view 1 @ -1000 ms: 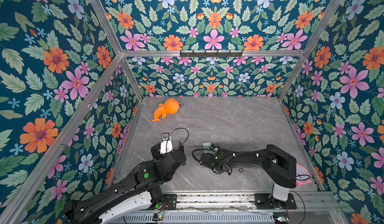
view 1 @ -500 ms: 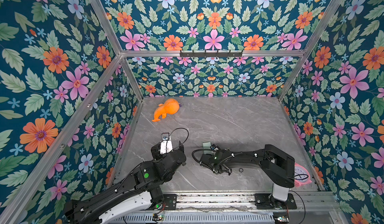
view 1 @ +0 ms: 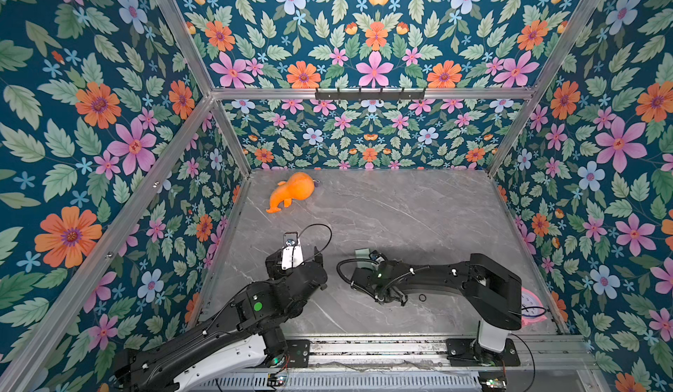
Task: Take the rings out of the lift-off lid box
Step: Pick up the lid from the jewelry box.
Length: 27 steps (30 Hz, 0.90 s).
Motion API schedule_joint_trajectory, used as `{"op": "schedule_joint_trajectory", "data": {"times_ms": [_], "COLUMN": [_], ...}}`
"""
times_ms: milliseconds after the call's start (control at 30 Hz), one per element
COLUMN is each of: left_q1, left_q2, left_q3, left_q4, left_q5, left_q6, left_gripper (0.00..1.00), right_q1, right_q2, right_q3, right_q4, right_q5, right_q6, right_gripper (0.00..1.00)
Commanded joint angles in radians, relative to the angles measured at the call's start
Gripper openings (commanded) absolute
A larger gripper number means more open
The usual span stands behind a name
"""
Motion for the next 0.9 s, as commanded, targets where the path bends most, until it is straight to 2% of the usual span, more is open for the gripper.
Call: {"op": "schedule_joint_trajectory", "data": {"times_ms": [0, 133, 333, 467, 667, 867], "left_q1": [0.001, 0.000, 0.001, 0.000, 0.001, 0.001], "left_q2": [-0.001, -0.001, 0.001, 0.004, 0.005, 0.007], "left_q3": [0.001, 0.001, 0.001, 0.003, 0.003, 0.004], "left_q4": [-0.008, -0.007, -0.008, -0.010, -0.010, -0.011], "left_q5": [-0.016, -0.017, -0.016, -0.017, -0.017, -0.017], "left_q6": [-0.006, -0.006, -0.006, -0.006, -0.008, -0.011], "left_gripper": [0.99, 0.99, 1.00, 0.99, 1.00, 1.00], "right_q1": [-0.005, -0.038, -0.152, -0.222, -0.300, -0.343], "right_q2": [-0.044, -0.132, -0.355, -0.444, -0.464, -0.430], "right_q3": [-0.010, -0.053, -0.181, -0.238, -0.275, -0.276], "right_q4": [-0.012, 0.015, 0.139, 0.197, 0.277, 0.293], "right_q5": [-0.013, -0.077, -0.273, -0.393, -0.572, -0.587], "right_q6": [0.020, 0.007, -0.057, -0.099, -0.170, -0.228], "right_gripper": [0.52, 0.52, 0.51, 0.51, 0.49, 0.49]}}
